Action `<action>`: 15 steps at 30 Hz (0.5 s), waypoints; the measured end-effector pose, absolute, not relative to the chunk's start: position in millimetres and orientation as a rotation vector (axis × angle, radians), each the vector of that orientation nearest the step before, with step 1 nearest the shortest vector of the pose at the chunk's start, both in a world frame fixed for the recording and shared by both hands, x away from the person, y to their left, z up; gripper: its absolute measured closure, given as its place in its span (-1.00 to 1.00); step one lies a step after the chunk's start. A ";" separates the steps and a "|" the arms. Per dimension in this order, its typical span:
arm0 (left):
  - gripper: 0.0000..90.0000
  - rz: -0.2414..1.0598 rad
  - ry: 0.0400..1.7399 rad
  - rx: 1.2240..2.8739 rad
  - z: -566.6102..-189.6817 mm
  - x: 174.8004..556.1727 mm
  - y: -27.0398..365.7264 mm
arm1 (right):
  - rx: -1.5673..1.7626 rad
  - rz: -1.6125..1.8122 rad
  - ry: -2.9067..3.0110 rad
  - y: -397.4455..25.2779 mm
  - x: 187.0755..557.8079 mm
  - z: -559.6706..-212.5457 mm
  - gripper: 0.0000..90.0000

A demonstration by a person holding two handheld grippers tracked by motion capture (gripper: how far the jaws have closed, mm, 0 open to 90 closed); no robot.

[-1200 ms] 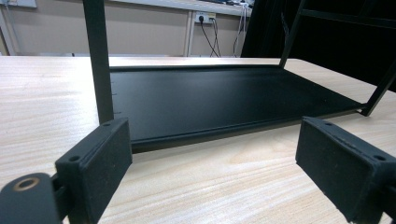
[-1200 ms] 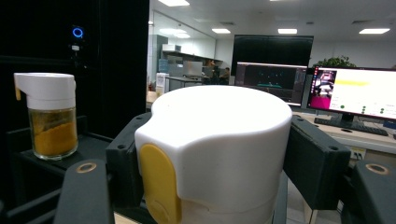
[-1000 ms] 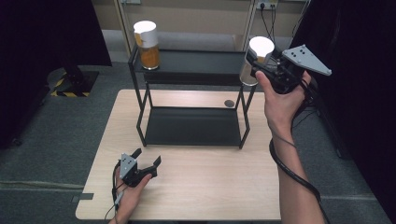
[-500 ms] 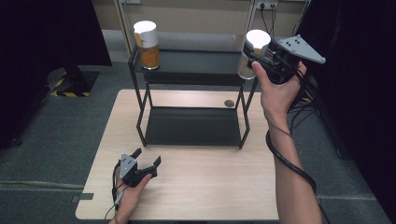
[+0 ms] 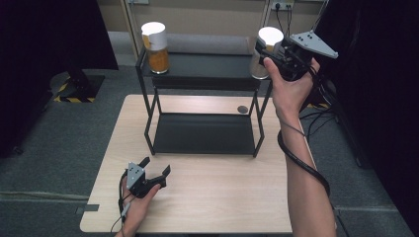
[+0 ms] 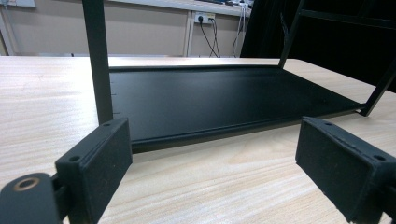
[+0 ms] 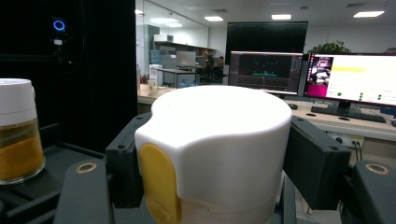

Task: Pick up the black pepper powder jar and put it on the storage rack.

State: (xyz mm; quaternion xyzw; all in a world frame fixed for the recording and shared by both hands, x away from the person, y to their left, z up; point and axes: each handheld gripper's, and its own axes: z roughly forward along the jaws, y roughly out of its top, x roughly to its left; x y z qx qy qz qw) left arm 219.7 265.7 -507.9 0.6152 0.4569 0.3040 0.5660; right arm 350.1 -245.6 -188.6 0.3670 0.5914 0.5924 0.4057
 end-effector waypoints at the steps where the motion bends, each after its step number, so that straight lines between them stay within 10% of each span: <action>1: -0.78 0.715 1.074 1.447 -507.9 219.7 265.7 | 0.926 1.491 1.492 -244.8 351.7 -188.2 -0.31; 15: -0.77 0.717 1.071 1.447 -508.1 219.5 265.2 | 0.956 1.468 1.497 -239.7 369.5 -187.7 -0.31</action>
